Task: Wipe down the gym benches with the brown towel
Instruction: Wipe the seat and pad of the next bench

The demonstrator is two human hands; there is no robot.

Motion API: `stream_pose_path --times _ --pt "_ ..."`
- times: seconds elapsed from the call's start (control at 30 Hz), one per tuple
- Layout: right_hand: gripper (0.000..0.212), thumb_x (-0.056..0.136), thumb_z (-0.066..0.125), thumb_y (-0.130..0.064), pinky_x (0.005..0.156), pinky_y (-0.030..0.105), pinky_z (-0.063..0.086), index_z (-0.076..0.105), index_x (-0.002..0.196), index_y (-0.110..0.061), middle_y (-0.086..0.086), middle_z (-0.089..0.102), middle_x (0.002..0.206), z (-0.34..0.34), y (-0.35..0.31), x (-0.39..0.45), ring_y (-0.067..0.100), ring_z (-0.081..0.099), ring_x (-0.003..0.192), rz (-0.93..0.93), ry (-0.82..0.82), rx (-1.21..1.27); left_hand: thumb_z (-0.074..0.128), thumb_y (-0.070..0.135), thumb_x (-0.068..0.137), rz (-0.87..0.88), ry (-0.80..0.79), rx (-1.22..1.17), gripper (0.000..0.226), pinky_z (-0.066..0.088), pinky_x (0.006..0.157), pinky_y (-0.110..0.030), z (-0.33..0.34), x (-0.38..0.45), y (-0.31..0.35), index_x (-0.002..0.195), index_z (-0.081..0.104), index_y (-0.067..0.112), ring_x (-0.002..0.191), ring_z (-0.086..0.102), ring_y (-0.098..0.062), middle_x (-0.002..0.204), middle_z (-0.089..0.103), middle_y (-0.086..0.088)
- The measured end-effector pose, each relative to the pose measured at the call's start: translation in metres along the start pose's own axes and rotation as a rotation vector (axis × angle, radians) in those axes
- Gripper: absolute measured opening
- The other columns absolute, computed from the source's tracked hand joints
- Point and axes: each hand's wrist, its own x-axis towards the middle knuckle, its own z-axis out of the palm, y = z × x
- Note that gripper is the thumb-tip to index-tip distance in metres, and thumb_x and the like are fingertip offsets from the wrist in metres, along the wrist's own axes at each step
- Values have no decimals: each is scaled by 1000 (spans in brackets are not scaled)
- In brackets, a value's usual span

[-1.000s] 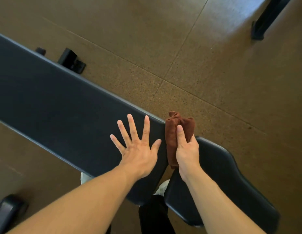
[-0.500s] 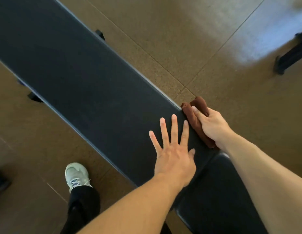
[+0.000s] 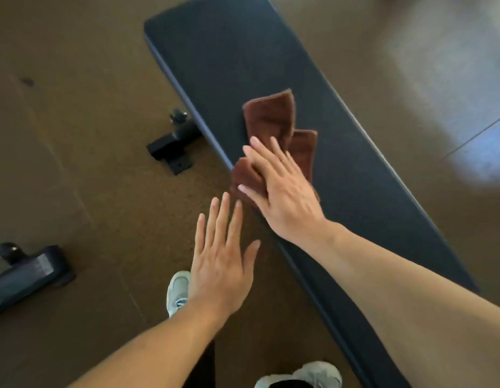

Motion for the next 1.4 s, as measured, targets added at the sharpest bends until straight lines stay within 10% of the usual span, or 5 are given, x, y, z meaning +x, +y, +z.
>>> stream_pose_path --times 0.17,0.5,0.97,1.17,1.4 --pt "87 101 61 -43 131 44 6 7 167 -23 -4 0 174 36 -49 104 17 -5 160 -213 -143 -340 22 57 103 -292 65 -146 74 -14 124 -36 -40 23 -55 157 -21 30 149 -31 -7 163 -30 10" --pt "87 101 56 -44 130 52 2 3 166 -25 1 2 175 36 -66 186 28 -5 160 10 -1 -379 35 52 104 -244 52 -213 74 1 125 -29 -72 17 -97 160 -9 32 153 -9 -5 169 -8 9" --pt "75 102 36 -61 130 49 0 12 166 -29 -6 6 174 23 -7 -188 18 -9 160 358 90 -162 49 26 104 -101 47 -272 66 15 126 -33 26 -89 65 161 15 25 155 8 -9 170 14 4" --pt "73 101 46 -53 127 56 17 29 163 -19 1 19 172 31 15 -361 25 6 161 496 134 -175 28 46 105 -36 -70 -234 62 6 128 -35 63 -130 146 162 8 29 156 -6 -10 171 -3 8" --pt "68 105 34 -54 127 54 13 33 161 -16 4 25 170 31 23 -399 28 12 160 500 135 -224 13 48 106 15 -70 -132 60 -1 127 -34 74 -133 153 162 9 27 156 -13 -10 171 -6 7"
